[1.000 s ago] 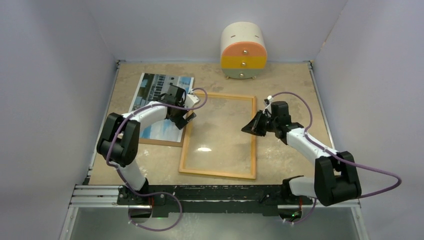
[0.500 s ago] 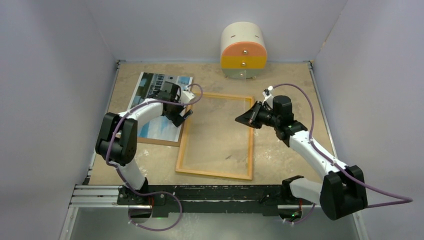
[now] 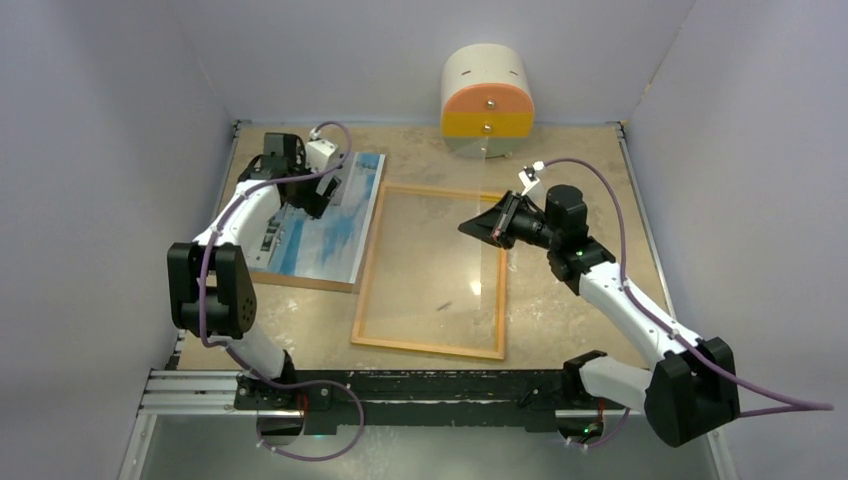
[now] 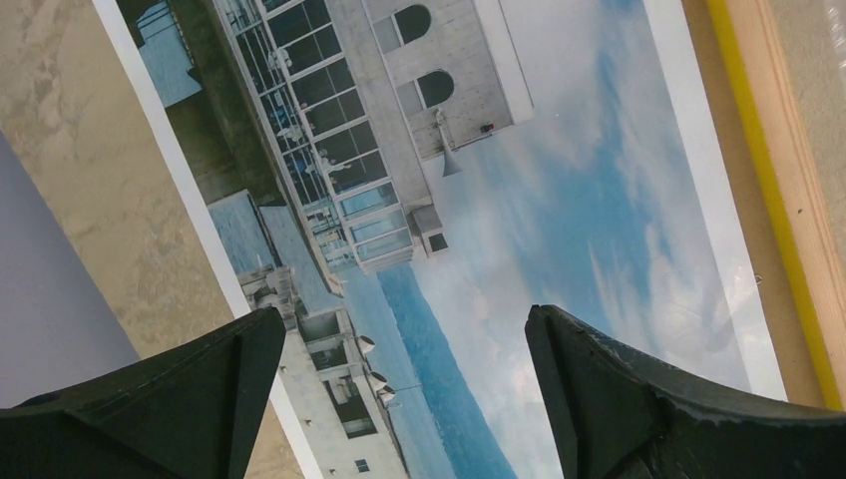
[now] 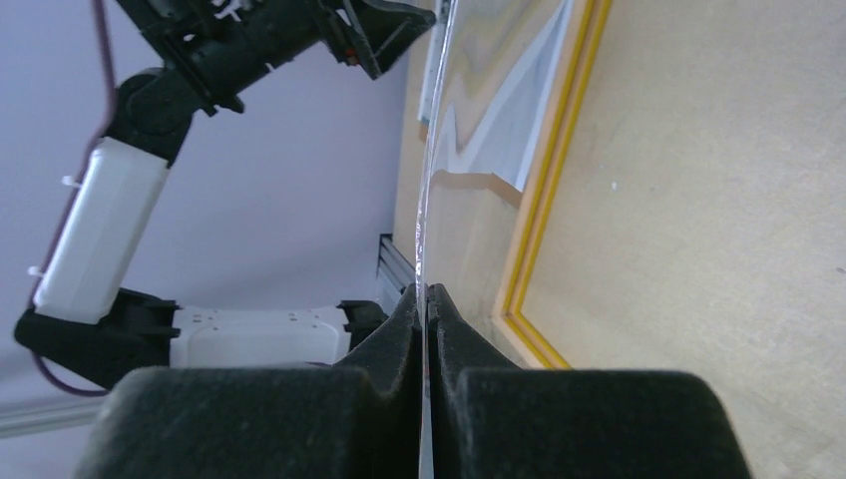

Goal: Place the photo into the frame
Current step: Place the photo frame item in the photo frame.

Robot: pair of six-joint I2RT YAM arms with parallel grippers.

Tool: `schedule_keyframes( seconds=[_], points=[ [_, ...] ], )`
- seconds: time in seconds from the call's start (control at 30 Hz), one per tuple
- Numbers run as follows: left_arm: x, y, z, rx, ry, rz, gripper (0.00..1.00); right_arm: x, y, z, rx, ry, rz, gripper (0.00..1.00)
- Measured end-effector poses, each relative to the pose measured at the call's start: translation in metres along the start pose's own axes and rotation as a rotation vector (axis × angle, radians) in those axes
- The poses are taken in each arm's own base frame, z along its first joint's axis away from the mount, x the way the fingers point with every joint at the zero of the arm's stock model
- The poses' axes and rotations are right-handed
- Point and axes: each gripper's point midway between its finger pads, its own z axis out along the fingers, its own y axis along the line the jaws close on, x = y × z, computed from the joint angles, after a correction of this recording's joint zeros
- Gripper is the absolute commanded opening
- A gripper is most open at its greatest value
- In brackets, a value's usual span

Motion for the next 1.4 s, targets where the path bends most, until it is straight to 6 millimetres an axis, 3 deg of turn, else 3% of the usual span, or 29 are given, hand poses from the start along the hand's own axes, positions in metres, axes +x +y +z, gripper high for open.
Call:
schedule_keyframes(
  seconds=[0.13,0.27,0.53,0.7,0.9,1.4],
  points=[
    [0.005,0.002,0.000,0.006,0.010,-0.013,1.00,-0.003,0.012,-0.002,-0.036,-0.012,-0.019,0.00],
    [0.011,-0.004,0.002,0.031,0.018,-0.015,1.00,0.000,0.006,0.000,-0.032,0.003,-0.039,0.00],
    [0.044,-0.028,0.012,0.099,0.083,-0.019,1.00,0.030,-0.075,0.009,0.127,0.063,0.036,0.00],
    [0.060,-0.053,0.013,0.146,0.115,0.011,1.00,0.030,-0.097,0.008,0.175,0.059,0.045,0.00],
    [0.057,-0.077,0.014,0.179,0.107,0.065,1.00,0.020,-0.107,0.006,0.190,0.017,0.024,0.00],
    [0.052,-0.078,0.018,0.150,0.092,0.087,1.00,0.031,-0.146,-0.002,0.272,-0.024,0.052,0.00]
  ],
)
